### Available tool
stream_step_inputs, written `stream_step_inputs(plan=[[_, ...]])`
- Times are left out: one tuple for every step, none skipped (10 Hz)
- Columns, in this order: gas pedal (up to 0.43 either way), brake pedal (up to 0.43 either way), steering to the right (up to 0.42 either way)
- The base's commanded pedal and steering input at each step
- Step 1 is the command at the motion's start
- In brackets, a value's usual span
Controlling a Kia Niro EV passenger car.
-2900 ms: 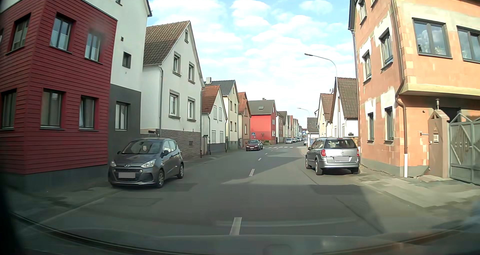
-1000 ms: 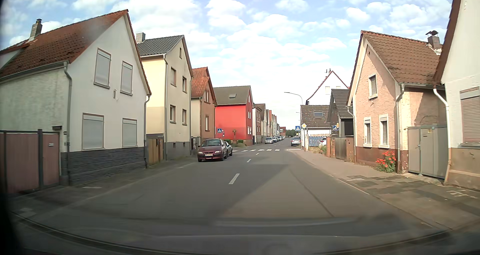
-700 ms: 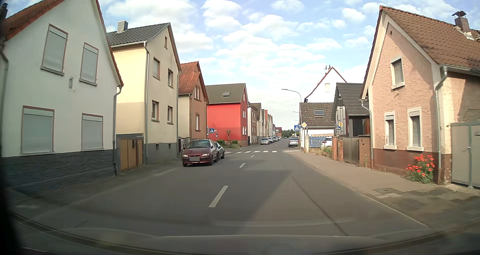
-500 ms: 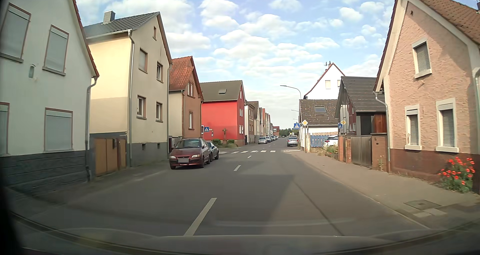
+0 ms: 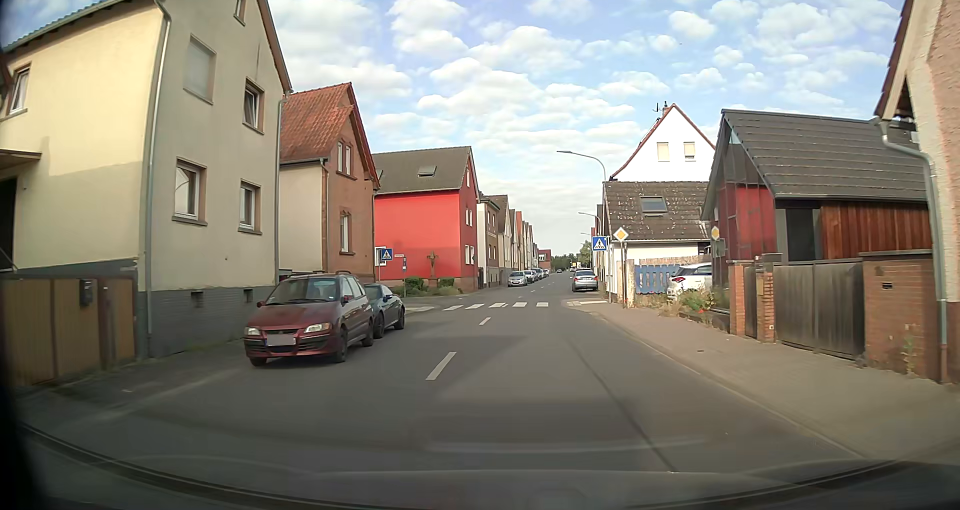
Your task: Follow the waypoints while adhering to traffic rules and regulations
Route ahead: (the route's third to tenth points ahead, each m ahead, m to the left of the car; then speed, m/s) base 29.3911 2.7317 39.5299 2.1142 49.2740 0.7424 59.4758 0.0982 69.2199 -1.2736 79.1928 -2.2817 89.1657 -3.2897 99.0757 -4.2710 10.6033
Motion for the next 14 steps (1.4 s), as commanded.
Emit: stream_step_inputs(plan=[[0.000,0.030,0.012],[0.000,0.030,0.012],[0.000,0.030,0.011],[0.000,0.030,0.011],[0.000,0.030,0.011],[0.000,0.024,0.010],[0.000,0.030,0.010],[0.000,0.030,0.010],[0.000,0.030,0.010],[0.000,0.030,0.010],[0.000,0.030,0.010],[0.000,0.030,0.009],[0.000,0.030,0.009],[0.000,0.024,0.010]])
